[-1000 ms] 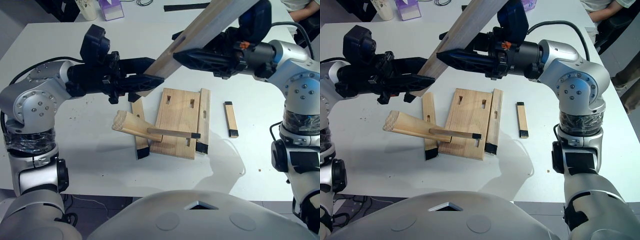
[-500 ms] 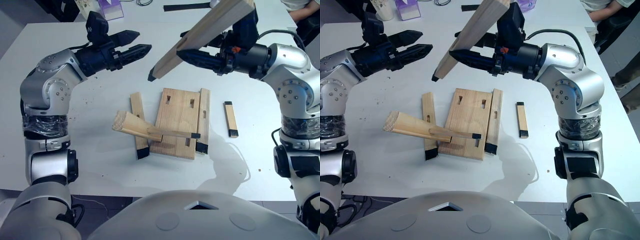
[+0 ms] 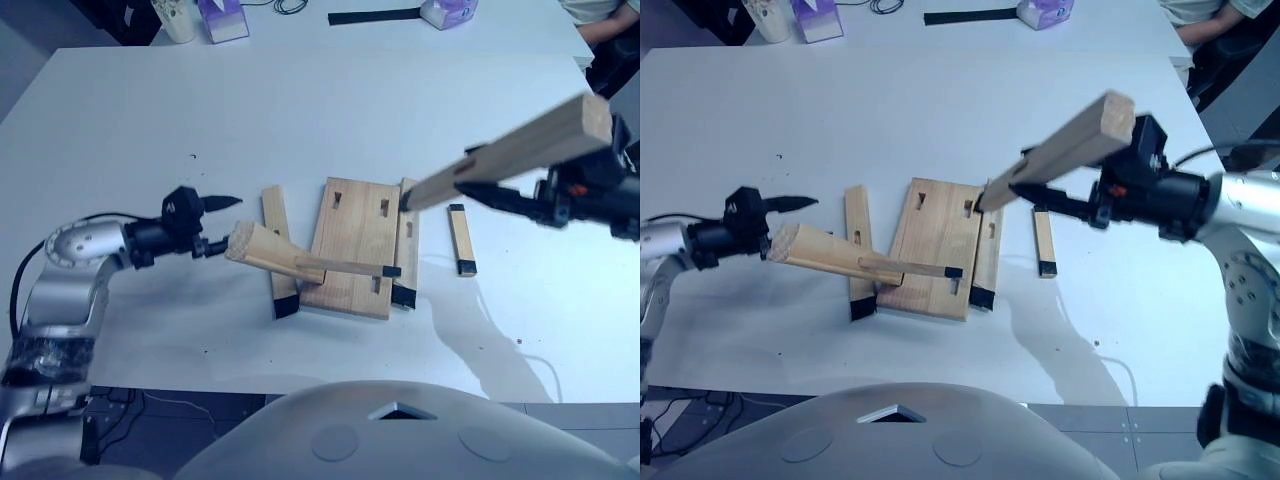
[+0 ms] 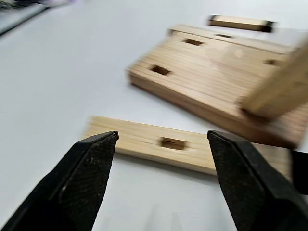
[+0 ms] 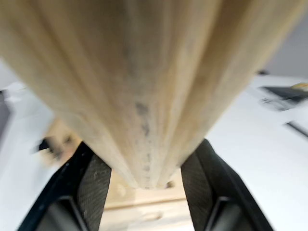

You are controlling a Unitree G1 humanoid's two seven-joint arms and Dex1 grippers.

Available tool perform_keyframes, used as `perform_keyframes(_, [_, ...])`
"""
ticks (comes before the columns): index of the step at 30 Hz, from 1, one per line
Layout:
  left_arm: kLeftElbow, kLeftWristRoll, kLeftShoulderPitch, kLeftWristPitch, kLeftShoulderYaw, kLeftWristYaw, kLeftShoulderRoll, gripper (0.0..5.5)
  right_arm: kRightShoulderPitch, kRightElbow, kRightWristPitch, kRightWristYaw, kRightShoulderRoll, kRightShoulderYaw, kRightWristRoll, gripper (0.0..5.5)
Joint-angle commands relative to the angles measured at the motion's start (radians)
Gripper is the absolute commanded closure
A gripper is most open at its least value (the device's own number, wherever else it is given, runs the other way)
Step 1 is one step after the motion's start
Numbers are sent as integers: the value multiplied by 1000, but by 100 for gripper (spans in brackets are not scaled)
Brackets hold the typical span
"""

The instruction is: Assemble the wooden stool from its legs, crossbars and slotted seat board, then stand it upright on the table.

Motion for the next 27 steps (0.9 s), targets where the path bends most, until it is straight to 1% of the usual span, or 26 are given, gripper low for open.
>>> perform_keyframes(1, [-82, -24, 67, 33, 25, 4, 15, 206, 74, -92, 11, 10, -28, -16, 44, 349])
perform_keyframes(9, [-130, -38, 56, 75, 3, 0, 14, 206, 219, -150, -58, 15, -23, 57, -23, 349])
perform_keyframes(14, [-116, -37, 15, 84, -19, -12, 13, 206, 266, -132, -126, -8, 17, 117, -87, 349])
perform_keyframes(18, [-112, -40, -6, 91, -28, -27, 20, 206, 279, -142, -161, -40, 48, 153, -108, 349])
perform_keyframes(27, [-95, -35, -44, 97, -49, -51, 17, 206, 276, -110, -239, -65, 67, 235, -187, 349])
